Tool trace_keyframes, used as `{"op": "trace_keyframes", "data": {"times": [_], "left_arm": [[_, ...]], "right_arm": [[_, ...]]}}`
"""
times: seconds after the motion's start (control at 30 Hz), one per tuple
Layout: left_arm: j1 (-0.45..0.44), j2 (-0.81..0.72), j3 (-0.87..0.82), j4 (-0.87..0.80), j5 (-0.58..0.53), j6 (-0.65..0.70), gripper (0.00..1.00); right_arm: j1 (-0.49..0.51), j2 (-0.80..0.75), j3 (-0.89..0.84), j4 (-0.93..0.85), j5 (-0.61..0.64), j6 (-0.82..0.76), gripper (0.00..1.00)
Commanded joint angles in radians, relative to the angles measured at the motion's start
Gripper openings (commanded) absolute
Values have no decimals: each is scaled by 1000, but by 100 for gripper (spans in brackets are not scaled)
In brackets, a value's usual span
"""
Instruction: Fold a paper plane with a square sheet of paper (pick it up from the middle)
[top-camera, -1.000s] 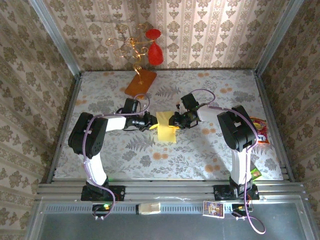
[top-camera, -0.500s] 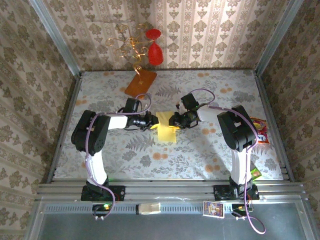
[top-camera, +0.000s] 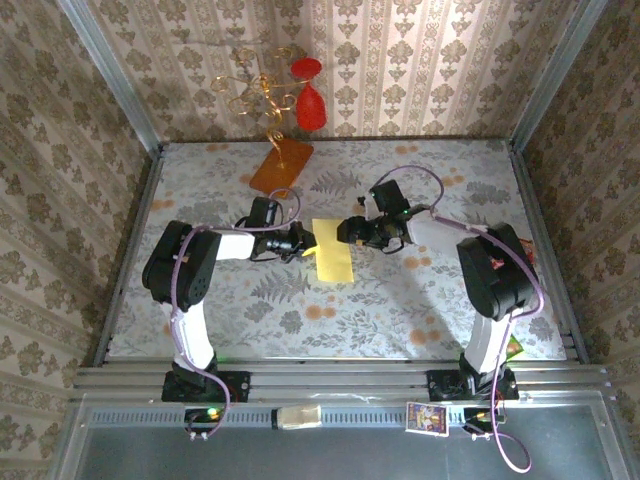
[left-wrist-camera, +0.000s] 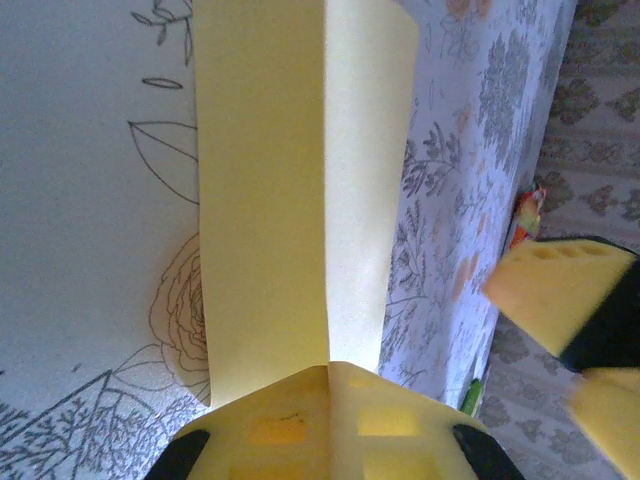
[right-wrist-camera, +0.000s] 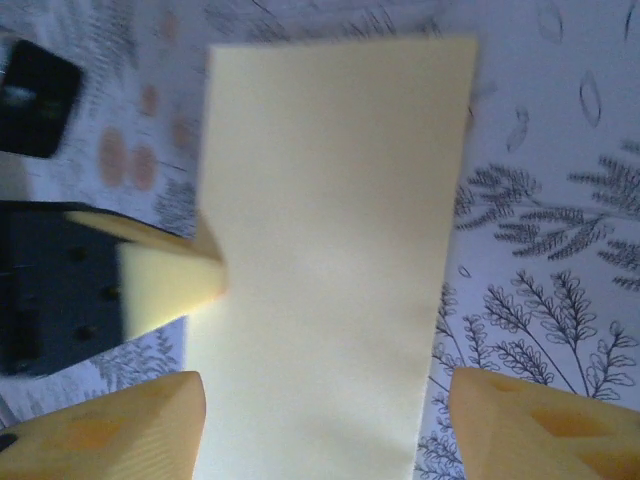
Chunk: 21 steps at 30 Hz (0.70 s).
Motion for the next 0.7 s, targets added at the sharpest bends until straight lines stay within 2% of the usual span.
{"op": "trace_keyframes", "data": {"times": [0.0, 0.17, 0.3, 0.43, 0.67], "left_arm": [[-4, -35, -12, 87, -16, -80, 3], [-10, -33, 2, 53, -35, -82, 3], [-15, -29, 8, 34, -43, -79, 3], [-17, -29, 12, 16, -47, -71, 3], [-17, -34, 15, 9, -46, -73, 3]], "right_arm": [[32, -74, -21, -7, 123, -140, 75], [112, -134, -67, -2, 262, -282, 77], [174, -172, -136, 54, 234, -448, 74], [235, -163, -128, 29, 235, -503, 74], [389, -66, -78, -2, 465, -617, 75]]}}
